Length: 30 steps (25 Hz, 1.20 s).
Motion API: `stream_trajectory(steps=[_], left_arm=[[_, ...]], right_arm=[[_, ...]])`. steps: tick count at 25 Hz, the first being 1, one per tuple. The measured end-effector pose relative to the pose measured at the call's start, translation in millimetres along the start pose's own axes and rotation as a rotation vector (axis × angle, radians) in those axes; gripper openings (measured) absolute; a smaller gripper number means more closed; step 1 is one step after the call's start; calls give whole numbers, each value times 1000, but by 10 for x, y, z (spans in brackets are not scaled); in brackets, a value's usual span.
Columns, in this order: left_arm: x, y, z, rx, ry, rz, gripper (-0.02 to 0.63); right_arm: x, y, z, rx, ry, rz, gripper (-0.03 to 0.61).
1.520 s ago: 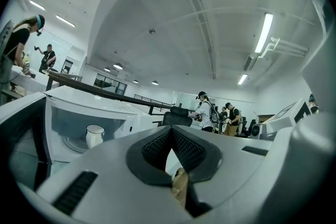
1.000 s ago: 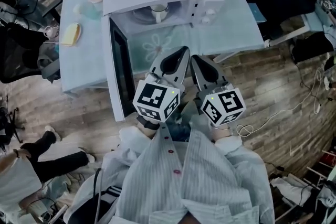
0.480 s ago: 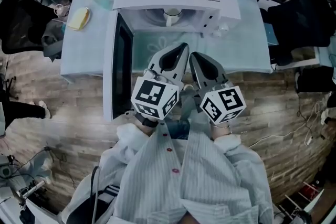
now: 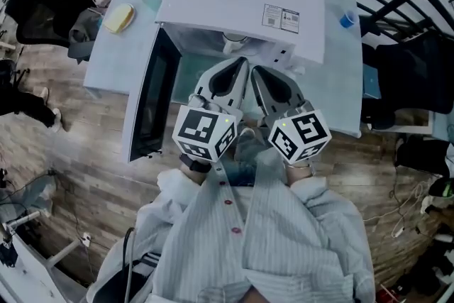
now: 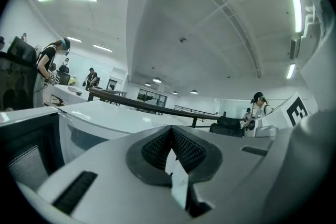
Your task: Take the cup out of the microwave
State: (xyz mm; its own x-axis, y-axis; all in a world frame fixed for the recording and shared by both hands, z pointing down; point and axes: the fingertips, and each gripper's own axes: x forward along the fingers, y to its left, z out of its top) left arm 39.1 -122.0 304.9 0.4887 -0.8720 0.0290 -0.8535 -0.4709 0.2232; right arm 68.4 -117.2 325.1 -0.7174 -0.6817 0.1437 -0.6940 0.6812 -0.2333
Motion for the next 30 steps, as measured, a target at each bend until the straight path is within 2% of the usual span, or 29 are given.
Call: stream_trajectory(steps=[7, 13, 19, 30], left_arm=[[101, -44, -14, -4, -4, 108, 9], [95, -1, -10, 3, -3, 160, 9], [93, 148, 12, 1, -7, 193, 9], [181, 448, -87, -1, 27, 186, 9]], right_arm=[[29, -69, 33, -24, 39, 121, 37], [65, -48, 17, -25, 54, 177, 37], [160, -72, 37, -22, 51, 186, 37], [401, -137, -1, -16, 61, 147, 37]])
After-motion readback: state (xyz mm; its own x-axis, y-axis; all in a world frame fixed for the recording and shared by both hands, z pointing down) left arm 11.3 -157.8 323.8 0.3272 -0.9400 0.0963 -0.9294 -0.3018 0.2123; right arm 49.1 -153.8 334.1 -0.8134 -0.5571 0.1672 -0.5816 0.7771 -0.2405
